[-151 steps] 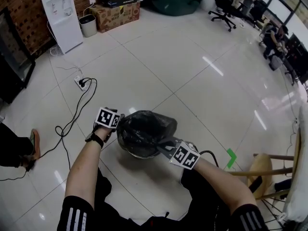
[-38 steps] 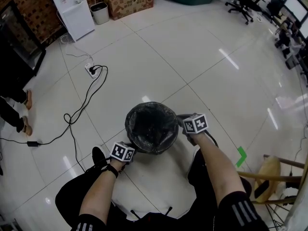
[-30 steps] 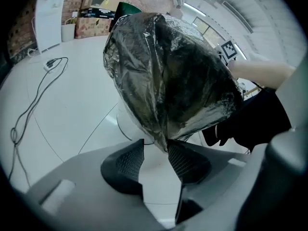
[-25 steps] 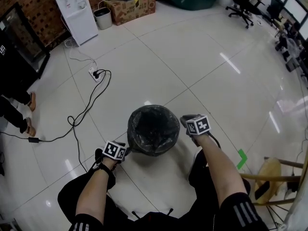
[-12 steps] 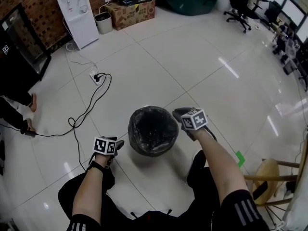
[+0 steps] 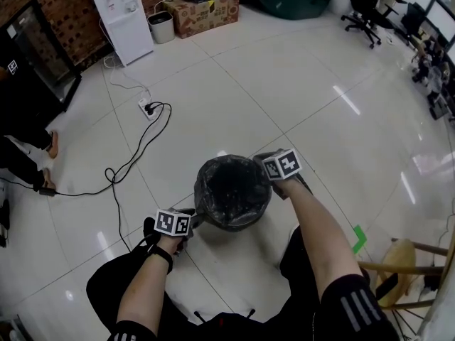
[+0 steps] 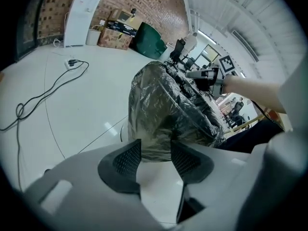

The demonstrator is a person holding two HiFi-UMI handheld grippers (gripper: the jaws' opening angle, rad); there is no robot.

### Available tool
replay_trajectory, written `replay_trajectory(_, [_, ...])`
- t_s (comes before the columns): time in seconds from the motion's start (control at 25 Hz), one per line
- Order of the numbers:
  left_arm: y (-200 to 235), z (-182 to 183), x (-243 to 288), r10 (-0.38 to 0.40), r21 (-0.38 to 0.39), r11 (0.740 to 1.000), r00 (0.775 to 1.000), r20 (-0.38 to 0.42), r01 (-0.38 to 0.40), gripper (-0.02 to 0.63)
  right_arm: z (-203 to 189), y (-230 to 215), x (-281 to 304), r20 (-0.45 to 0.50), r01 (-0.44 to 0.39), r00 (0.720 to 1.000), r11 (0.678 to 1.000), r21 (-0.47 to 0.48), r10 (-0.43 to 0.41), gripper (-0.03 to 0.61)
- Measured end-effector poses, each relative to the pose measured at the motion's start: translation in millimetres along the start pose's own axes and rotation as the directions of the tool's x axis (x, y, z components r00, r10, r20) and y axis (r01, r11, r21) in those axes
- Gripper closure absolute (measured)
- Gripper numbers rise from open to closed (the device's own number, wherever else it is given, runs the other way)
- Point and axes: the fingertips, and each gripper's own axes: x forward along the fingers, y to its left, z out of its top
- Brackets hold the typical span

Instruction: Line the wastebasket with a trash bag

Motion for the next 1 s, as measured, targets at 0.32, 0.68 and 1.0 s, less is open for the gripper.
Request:
replay_trajectory(0.32, [14.3, 15.2, 6.1, 0.027, 0.017, 0.999, 1.000, 0.014, -0.028, 0.430, -12.1, -15.7, 12.6, -0.022, 0.037, 0.999, 0.999, 0.028, -0.037, 0.573])
replay_trajectory(0.68, [29.6, 21.1, 0.5, 0.118, 0.071, 0.991, 0.993, -0.014, -0.117, 0.433, -6.8, -34.5, -7.3, -0.008, 0.180, 0.983, 0.982, -0.060, -0.181, 0.572])
replay_trajectory(1.0, [56.5, 36.7, -53.6, 0.247, 0.173, 0.956, 0.969, -0.033, -0.237, 0.379, 43.7, 20.0, -66.8, 0.156, 0.122, 0.981, 0.991, -0.054, -0.112, 0.572])
